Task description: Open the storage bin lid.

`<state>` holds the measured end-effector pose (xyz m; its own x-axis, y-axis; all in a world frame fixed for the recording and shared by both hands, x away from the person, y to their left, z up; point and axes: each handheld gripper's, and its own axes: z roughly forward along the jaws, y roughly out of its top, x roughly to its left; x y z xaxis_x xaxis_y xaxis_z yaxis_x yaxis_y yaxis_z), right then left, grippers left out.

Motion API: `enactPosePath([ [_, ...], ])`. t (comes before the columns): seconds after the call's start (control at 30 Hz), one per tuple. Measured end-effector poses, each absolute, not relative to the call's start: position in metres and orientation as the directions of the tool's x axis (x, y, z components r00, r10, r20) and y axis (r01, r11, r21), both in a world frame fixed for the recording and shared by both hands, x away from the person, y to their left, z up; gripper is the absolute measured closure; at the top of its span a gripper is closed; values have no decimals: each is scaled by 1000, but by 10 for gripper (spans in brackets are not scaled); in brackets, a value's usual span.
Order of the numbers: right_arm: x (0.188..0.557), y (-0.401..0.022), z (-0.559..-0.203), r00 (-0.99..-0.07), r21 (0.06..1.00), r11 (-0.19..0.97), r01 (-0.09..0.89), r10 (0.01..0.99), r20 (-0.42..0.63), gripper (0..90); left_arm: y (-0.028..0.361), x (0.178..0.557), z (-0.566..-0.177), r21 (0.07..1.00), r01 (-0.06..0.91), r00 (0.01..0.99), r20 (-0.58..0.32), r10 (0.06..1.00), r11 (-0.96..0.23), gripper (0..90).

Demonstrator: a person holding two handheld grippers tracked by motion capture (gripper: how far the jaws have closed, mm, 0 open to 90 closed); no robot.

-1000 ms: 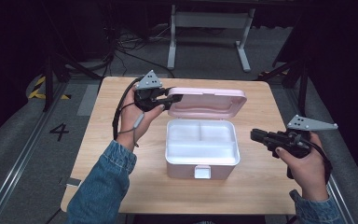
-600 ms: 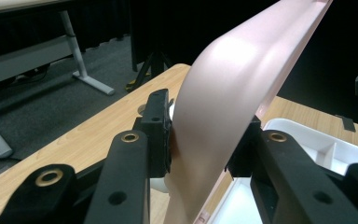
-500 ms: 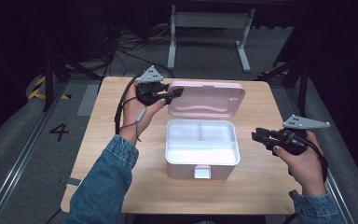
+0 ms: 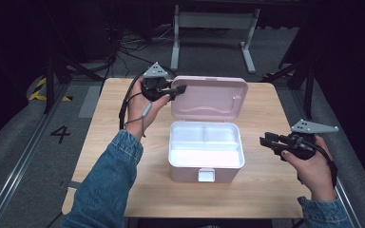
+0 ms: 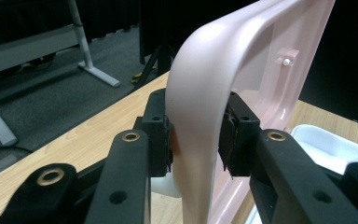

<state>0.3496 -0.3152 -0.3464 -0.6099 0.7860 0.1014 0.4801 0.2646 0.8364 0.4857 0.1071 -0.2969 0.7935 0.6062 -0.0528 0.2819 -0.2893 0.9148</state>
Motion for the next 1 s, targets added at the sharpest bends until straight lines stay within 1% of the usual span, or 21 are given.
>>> enactPosePath([
  [0.23,351,-313,-350,-610,829,274,488,786,100,656,106,498,-302,908,313,779,-78,622,-278,666],
  [0.63,350,-315,-349,-608,832,268,486,787,102,650,105,512,-322,889,369,753,-115,648,-272,643],
  [1.0,351,-315,-351,-608,828,270,492,787,106,649,104,524,-336,863,417,724,-124,679,-286,611],
])
